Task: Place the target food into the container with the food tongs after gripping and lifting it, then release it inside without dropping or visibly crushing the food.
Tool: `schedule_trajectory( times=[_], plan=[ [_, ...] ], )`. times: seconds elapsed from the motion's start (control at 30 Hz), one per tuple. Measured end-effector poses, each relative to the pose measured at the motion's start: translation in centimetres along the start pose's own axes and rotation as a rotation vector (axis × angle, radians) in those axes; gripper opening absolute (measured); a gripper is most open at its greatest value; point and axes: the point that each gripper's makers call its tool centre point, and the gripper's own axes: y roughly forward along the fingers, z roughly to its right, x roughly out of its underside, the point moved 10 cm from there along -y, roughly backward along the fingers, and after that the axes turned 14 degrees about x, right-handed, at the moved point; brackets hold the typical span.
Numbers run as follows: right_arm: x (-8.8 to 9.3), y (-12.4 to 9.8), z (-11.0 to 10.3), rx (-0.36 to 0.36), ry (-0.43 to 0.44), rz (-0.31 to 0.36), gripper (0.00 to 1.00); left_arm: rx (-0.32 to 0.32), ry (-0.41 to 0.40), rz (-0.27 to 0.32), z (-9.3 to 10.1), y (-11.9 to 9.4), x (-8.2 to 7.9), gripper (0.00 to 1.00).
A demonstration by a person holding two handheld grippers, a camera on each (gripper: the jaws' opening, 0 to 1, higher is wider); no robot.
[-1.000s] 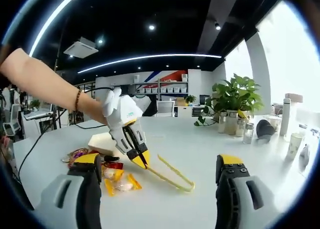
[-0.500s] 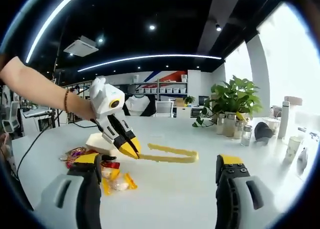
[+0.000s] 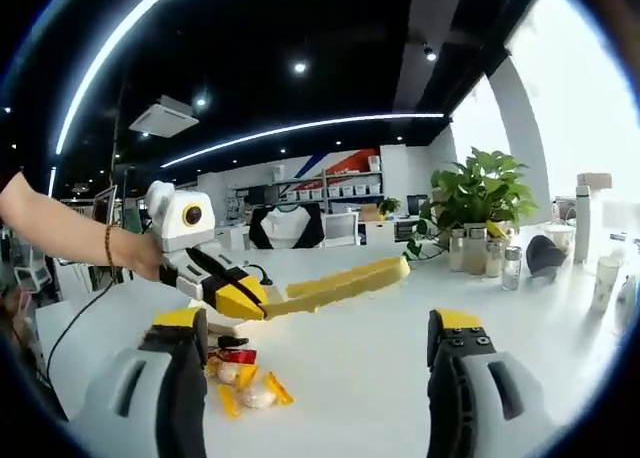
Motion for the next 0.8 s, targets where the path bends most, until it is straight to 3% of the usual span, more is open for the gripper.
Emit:
schedule_trajectory(
  times=[0.03, 0.1, 0.2, 0.27, 0.33, 0.5, 0.57, 0.6, 0.77, 0.8],
  plan=[
    [-0.1, 0.1, 0.0, -0.008, 0.002, 0.005, 0.91, -0.005, -0.002, 0.011, 0.1, -0.1, 0.0, 0.01],
    [-0.5, 0.3, -0.2, -0.044, 0.008, 0.014, 0.89, 0.002, -0.018, 0.091, 0.7, -0.2, -0.4, 0.01],
    [-1.2, 0.7, -0.2, -0.102, 0.050, 0.044, 0.88, 0.001, -0.020, 0.141, 1.2, -0.4, -0.6, 0.01],
    [-1.6, 0.8, 0.0, -0.119, 0.067, 0.056, 0.86, 0.030, -0.030, 0.189, 1.7, -0.4, -0.8, 0.01],
    [-2.3, 1.1, -0.2, -0.183, 0.120, 0.080, 0.82, 0.051, -0.030, 0.242, 2.2, -0.5, -0.9, 0.01],
    [-3.5, 1.7, -0.7, -0.303, 0.109, 0.101, 0.80, 0.076, -0.042, 0.291, 3.0, -0.8, -0.6, 0.01],
    [-3.7, 1.9, -1.1, -0.343, 0.114, 0.101, 0.77, 0.117, -0.006, 0.331, 3.6, -0.9, -0.7, 0.02],
    [-3.9, 2.1, -1.4, -0.371, 0.118, 0.095, 0.76, 0.138, -0.029, 0.349, 3.9, -0.9, -0.7, 0.02],
    [-4.4, 2.2, -2.3, -0.443, 0.142, 0.120, 0.72, 0.157, -0.021, 0.365, 4.3, -0.9, -0.8, 0.02],
    [-4.5, 2.4, -2.5, -0.458, 0.156, 0.121, 0.69, 0.180, -0.019, 0.391, 4.5, -0.9, -0.8, 0.02]
  ],
)
